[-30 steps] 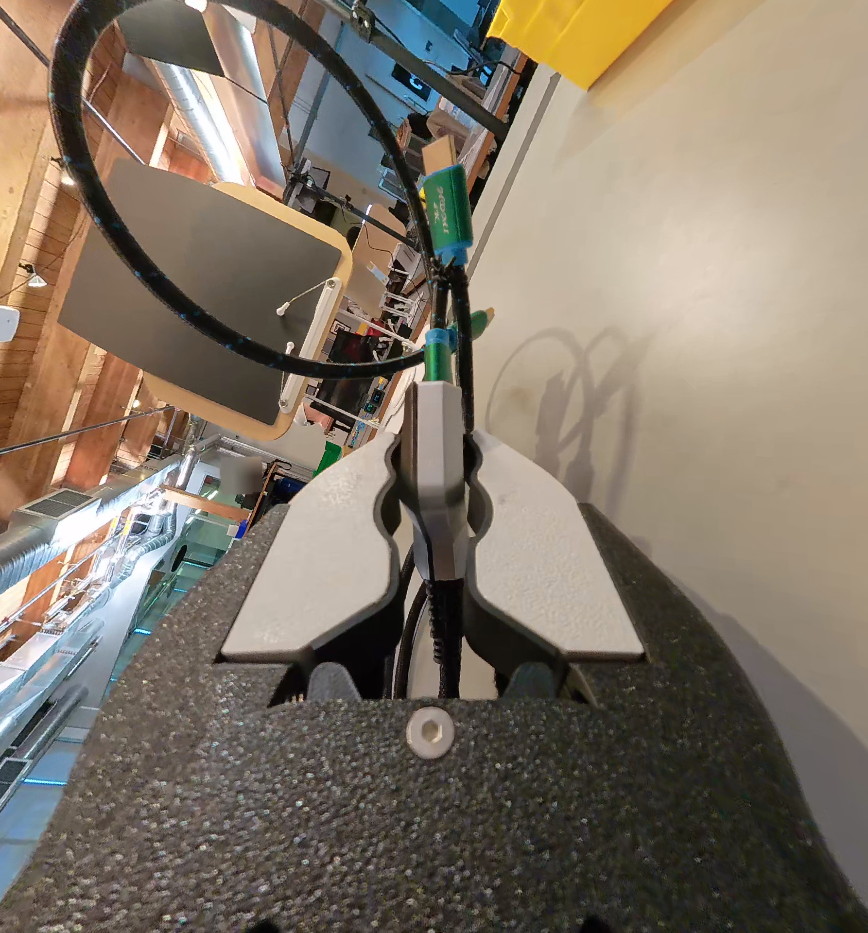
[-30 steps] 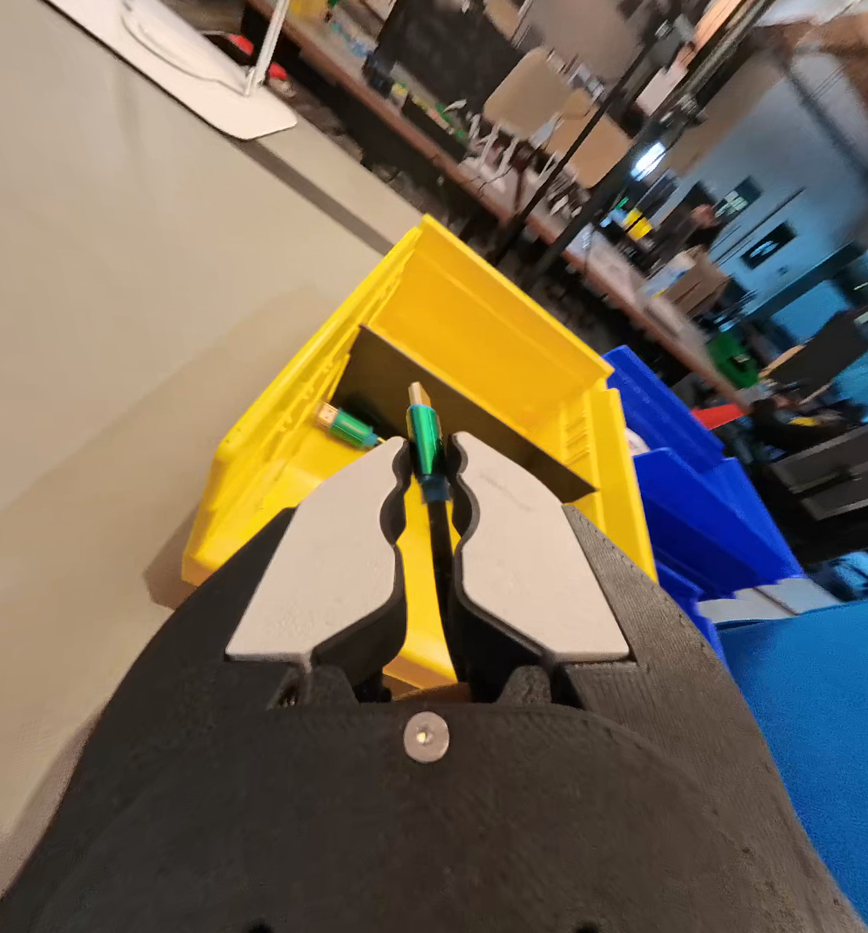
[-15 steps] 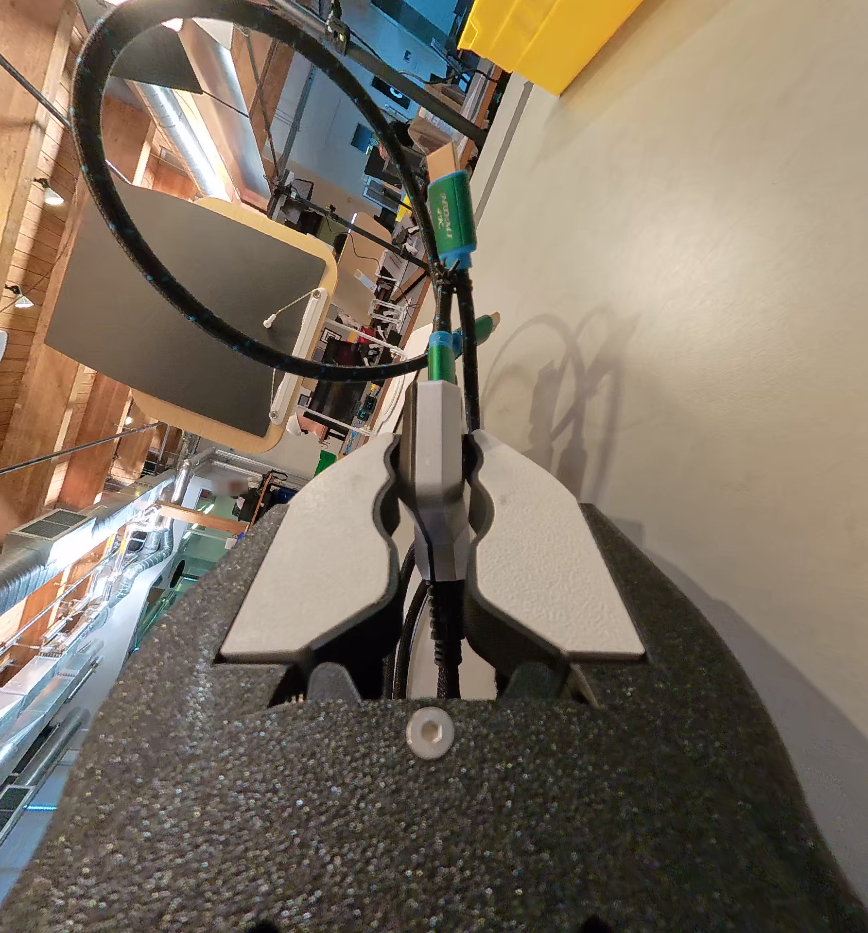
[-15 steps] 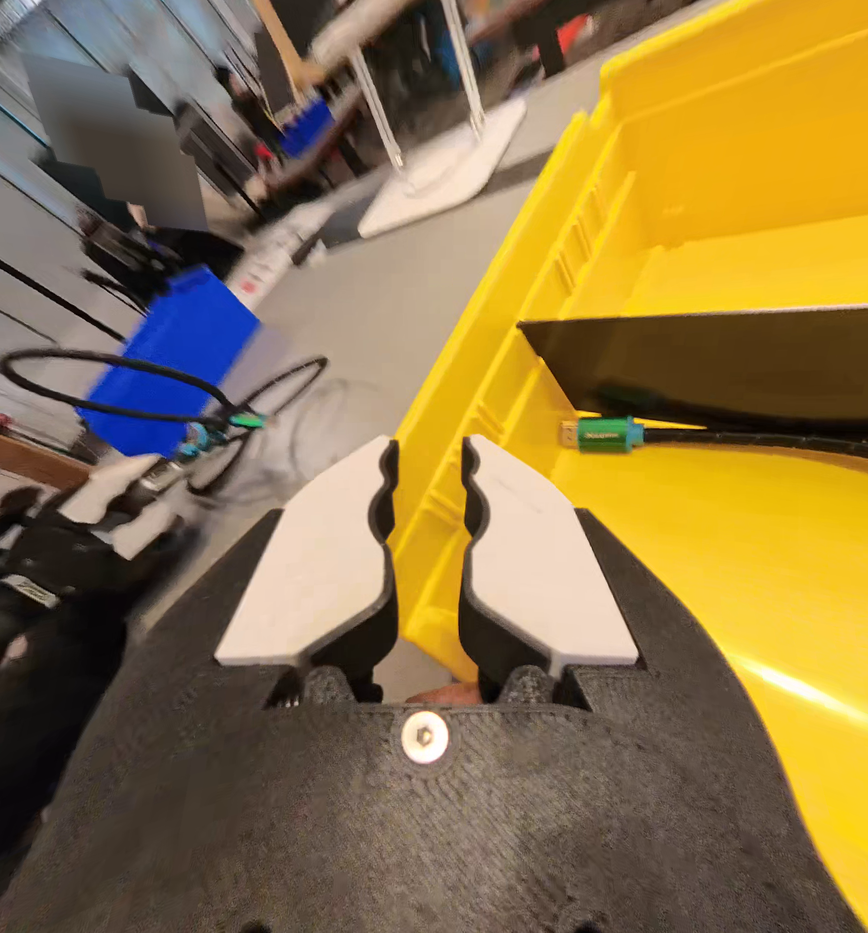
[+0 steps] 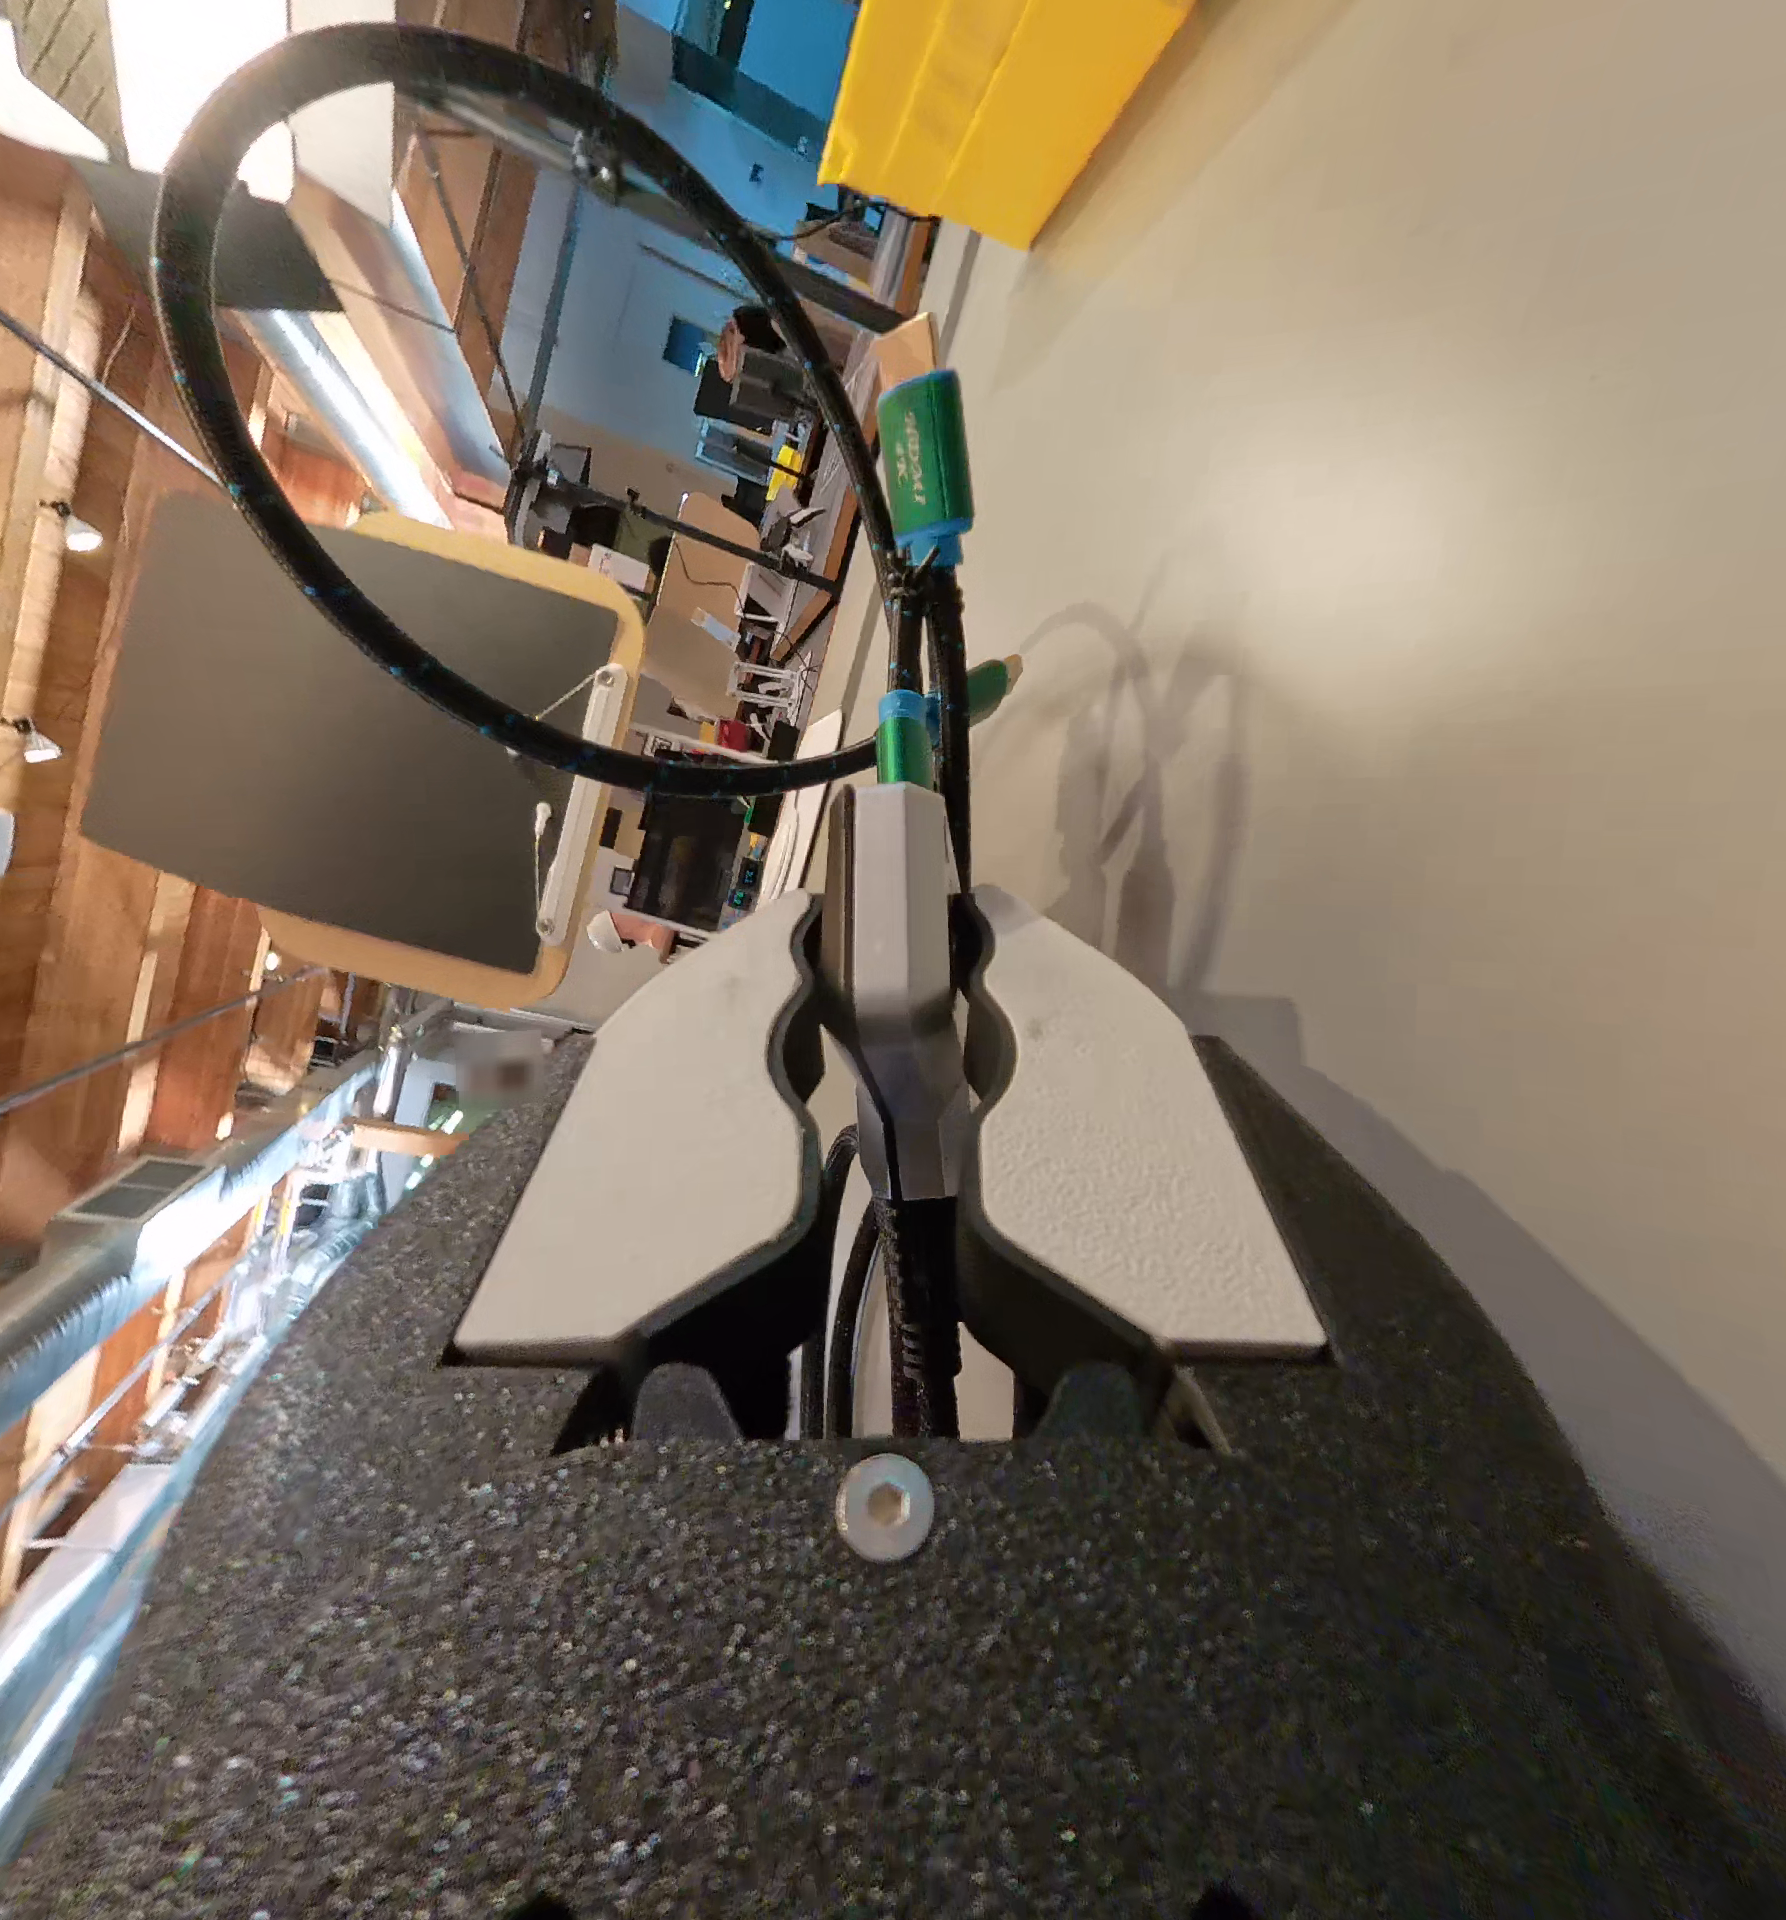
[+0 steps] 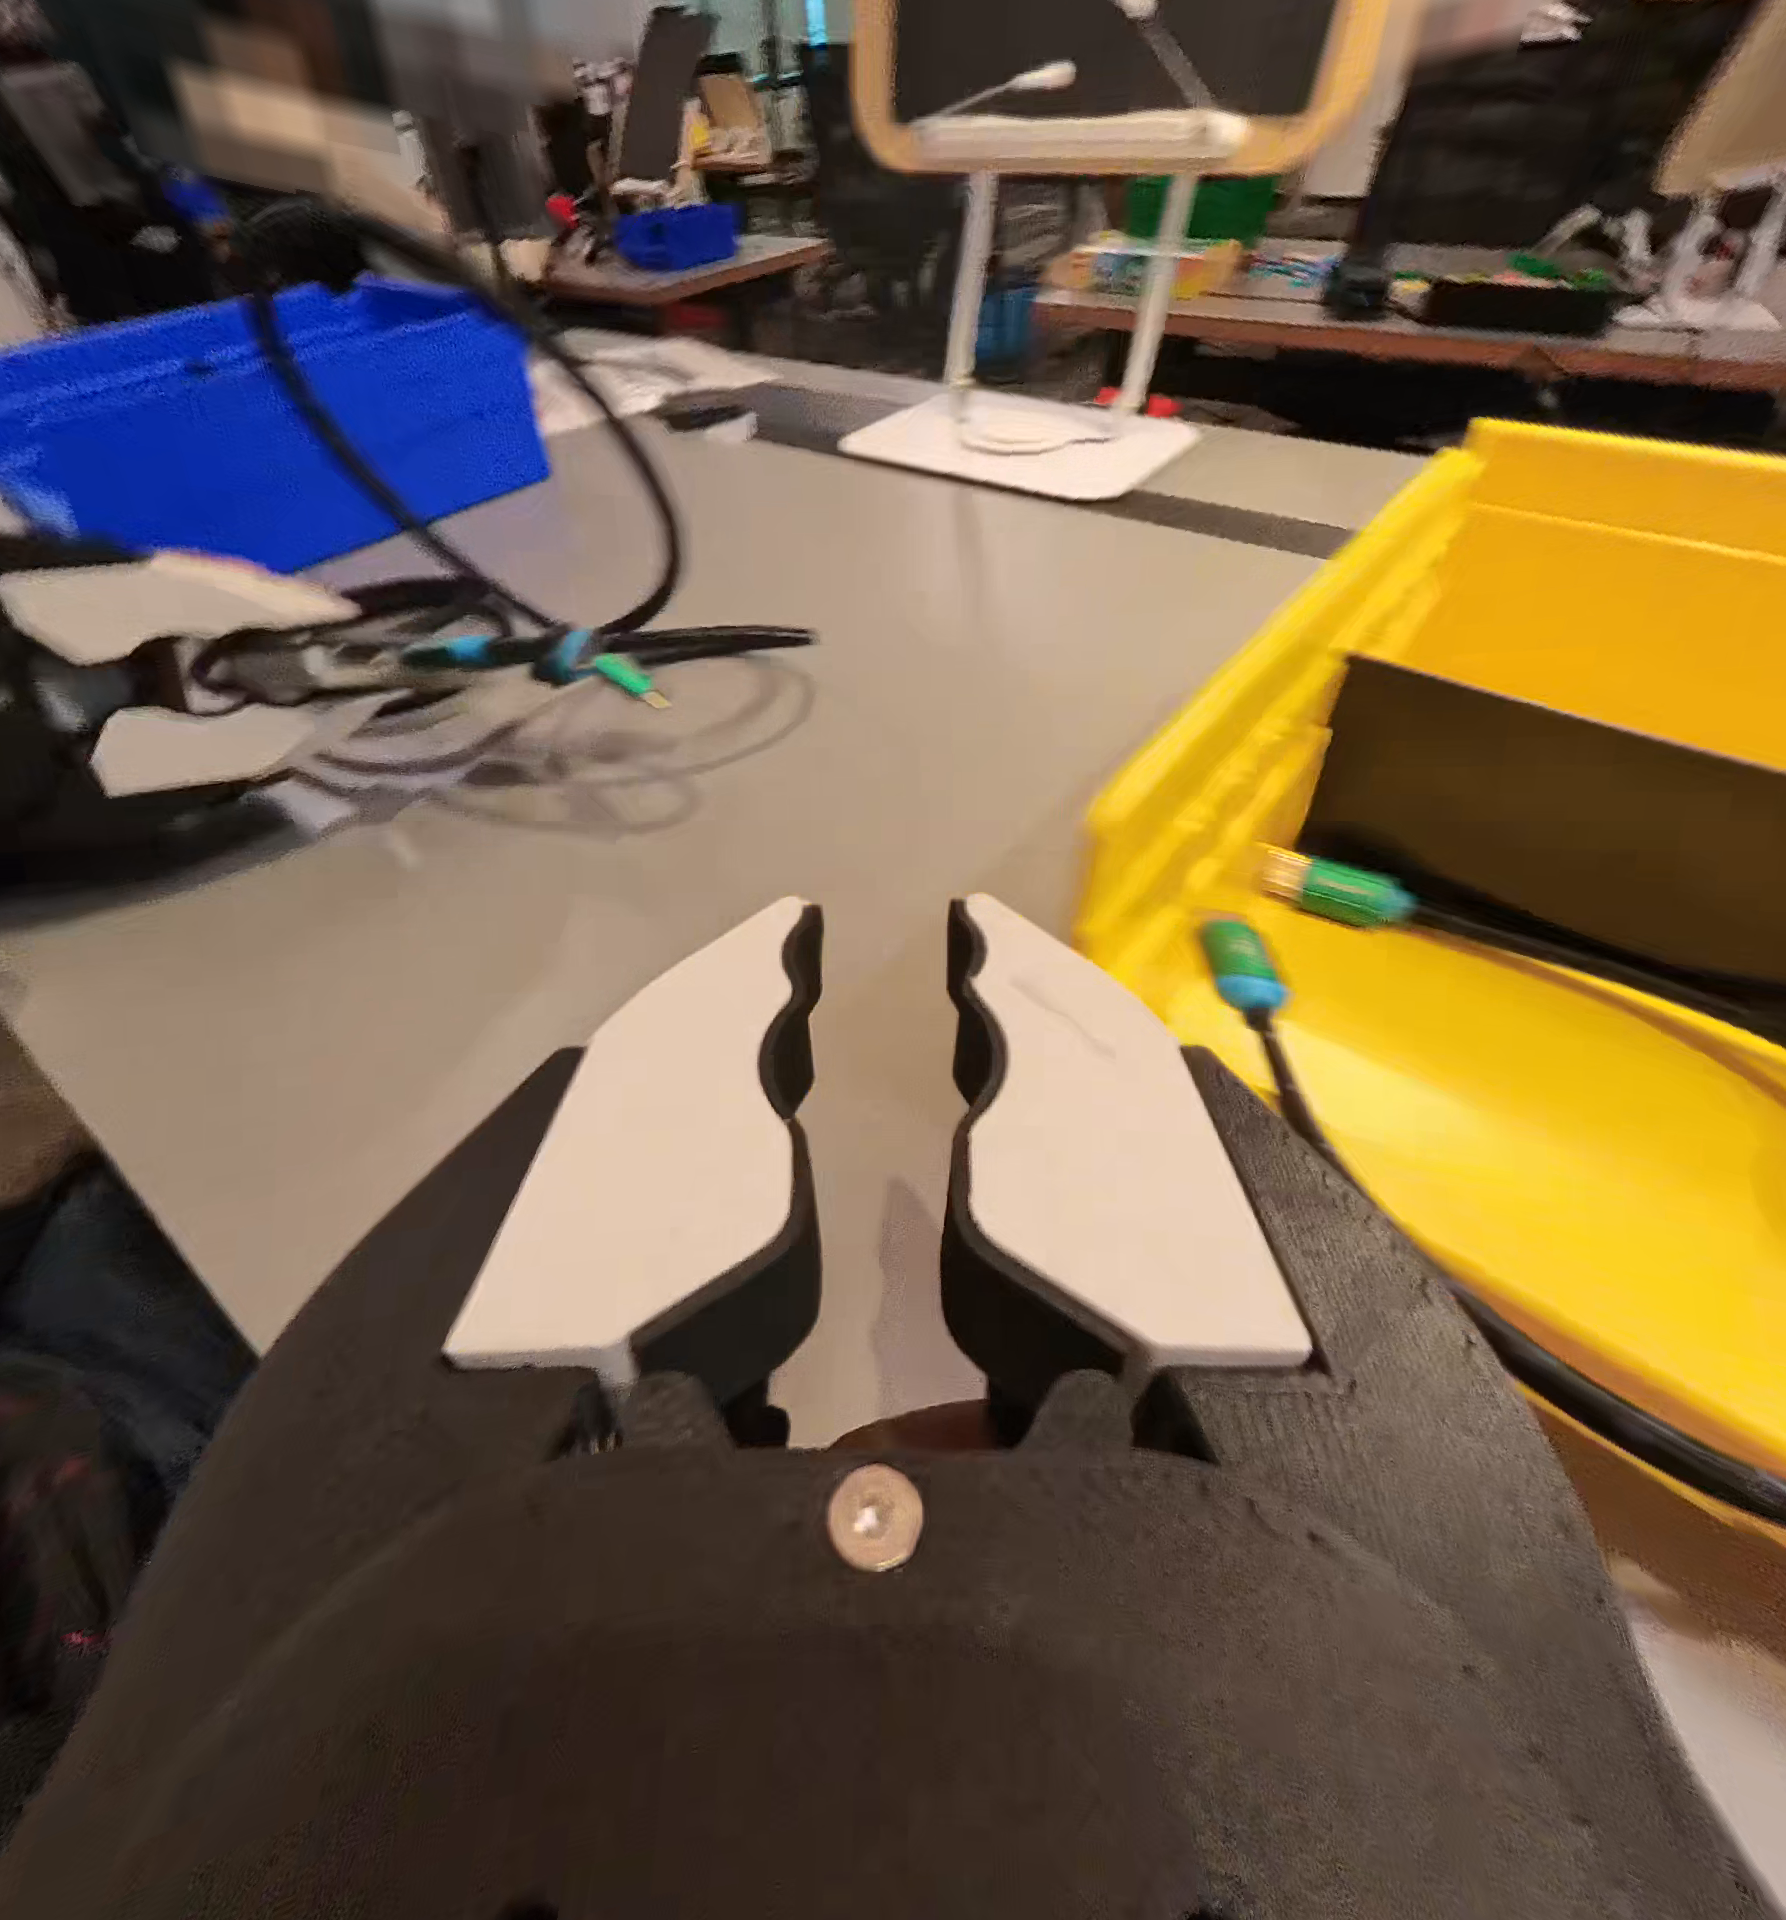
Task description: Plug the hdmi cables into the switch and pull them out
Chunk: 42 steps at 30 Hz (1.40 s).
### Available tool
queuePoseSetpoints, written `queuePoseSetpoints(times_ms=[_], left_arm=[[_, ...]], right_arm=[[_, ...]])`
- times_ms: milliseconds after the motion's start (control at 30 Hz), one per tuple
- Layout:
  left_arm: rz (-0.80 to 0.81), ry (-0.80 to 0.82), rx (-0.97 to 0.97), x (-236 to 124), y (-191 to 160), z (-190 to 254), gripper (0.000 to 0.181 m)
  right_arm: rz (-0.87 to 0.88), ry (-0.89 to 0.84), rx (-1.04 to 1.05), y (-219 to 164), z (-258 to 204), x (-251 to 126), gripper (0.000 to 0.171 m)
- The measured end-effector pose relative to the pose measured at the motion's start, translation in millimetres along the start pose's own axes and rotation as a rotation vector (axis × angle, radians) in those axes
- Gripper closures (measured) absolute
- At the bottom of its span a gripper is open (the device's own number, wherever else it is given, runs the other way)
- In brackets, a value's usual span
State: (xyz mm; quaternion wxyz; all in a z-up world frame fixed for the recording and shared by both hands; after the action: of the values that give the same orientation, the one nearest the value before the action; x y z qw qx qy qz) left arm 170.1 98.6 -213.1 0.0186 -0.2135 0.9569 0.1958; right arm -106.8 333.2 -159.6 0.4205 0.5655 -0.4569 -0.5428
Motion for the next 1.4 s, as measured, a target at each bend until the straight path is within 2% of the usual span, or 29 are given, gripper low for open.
queuePoseSetpoints(times_ms=[200,300,500,667,867,1000,1167,1400], left_arm=[[0.012,-0.023,0.128,-1,10,13,0.159],[0.028,-0.034,0.153,-2,12,15,0.159],[0.07,-0.053,0.173,-4,15,18,0.159],[0.146,-0.096,0.21,-9,21,24,0.159],[0.189,-0.096,0.21,-12,23,24,0.159],[0.201,-0.078,0.201,-10,23,24,0.157],[0.127,-0.033,0.142,-2,17,20,0.134],[0.127,-0.047,0.123,1,14,21,0.143]], right_arm=[[-0.028,0.17,-0.425,-13,-99,56,0.15],[-0.039,0.154,-0.705,-19,-134,88,0.148],[-0.006,-0.018,-1.245,-21,-165,137,0.136],[-0.037,-0.076,-1.488,-35,-171,164,0.131],[0.007,-0.136,-1.535,-42,-178,173,0.157],[-0.012,-0.137,-1.491,-42,-177,172,0.158],[-0.016,-0.142,-1.48,-43,-175,171,0.158],[0.025,-0.137,-1.467,-41,-177,169,0.157]])
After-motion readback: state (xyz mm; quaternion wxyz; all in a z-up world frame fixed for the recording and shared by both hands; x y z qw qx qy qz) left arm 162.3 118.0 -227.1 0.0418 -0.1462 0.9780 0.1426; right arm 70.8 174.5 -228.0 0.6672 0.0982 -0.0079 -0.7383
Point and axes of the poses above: each gripper's, where its closed fingertips meet, x out along the fingers, y out of its top, z = x × y across the jaws, the point moved 9 cm from there along -x, back along the fingers, and after that the axes turned 2 degrees about z, right-handed, at the moved point
